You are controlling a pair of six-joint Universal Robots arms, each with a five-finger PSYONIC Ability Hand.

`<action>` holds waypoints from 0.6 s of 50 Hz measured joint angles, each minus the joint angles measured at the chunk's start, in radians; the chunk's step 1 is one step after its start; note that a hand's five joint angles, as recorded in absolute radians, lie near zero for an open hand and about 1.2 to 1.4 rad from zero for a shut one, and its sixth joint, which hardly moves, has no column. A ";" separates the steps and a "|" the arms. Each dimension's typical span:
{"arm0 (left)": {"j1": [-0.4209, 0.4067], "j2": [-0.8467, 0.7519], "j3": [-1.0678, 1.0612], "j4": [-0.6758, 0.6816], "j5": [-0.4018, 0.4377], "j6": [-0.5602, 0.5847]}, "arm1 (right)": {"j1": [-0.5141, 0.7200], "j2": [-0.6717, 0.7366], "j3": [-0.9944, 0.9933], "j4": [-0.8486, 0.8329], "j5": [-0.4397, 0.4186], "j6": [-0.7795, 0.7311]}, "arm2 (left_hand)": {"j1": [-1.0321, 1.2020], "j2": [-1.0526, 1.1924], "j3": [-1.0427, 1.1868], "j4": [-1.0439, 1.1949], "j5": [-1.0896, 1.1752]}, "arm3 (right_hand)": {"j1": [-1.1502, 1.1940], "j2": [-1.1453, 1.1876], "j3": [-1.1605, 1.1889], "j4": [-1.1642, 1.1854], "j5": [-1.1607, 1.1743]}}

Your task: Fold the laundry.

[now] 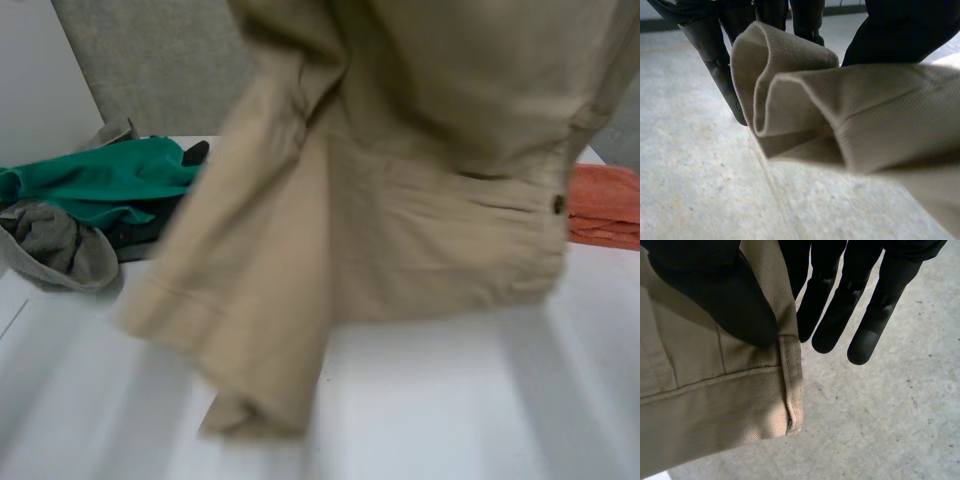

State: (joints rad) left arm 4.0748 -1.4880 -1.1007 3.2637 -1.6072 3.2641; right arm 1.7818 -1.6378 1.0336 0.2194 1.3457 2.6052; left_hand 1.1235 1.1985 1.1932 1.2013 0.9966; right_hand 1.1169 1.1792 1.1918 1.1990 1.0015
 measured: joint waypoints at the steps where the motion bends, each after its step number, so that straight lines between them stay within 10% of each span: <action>1: 0.003 -0.028 0.043 -0.002 -0.006 0.003 | 0.001 0.030 -0.036 0.003 0.000 0.001 | 0.000 0.000 0.000 0.000 0.000 | 0.000 0.000 0.000 0.000 0.000; 20: 0.143 -0.669 0.175 0.053 -0.012 0.108 | 0.089 0.590 -0.042 -0.216 0.099 0.003 | -0.100 -0.138 -0.136 -0.141 -0.107 | -0.017 -0.017 -0.017 -0.011 -0.009; 25: 0.159 -0.871 0.311 0.110 -0.014 0.135 | 0.097 0.771 -0.084 -0.427 0.162 -0.003 | -0.656 -0.668 -0.654 -0.653 -0.622 | -0.839 -0.885 -0.878 -0.882 -0.884; 30: 0.161 -0.957 0.415 0.123 -0.020 0.146 | 0.101 0.840 -0.109 -0.511 0.192 -0.004 | -0.928 -0.991 -0.981 -0.998 -0.947 | -0.887 -0.961 -0.978 -0.985 -0.953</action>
State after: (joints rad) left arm 4.2355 -2.4455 -0.6861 3.3863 -1.6274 3.4106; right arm 1.8829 -0.7980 0.9249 -0.2912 1.5381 2.6008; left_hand 0.1953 0.2075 0.2123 0.2029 0.0498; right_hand 0.2302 0.2177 0.2141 0.2142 0.0488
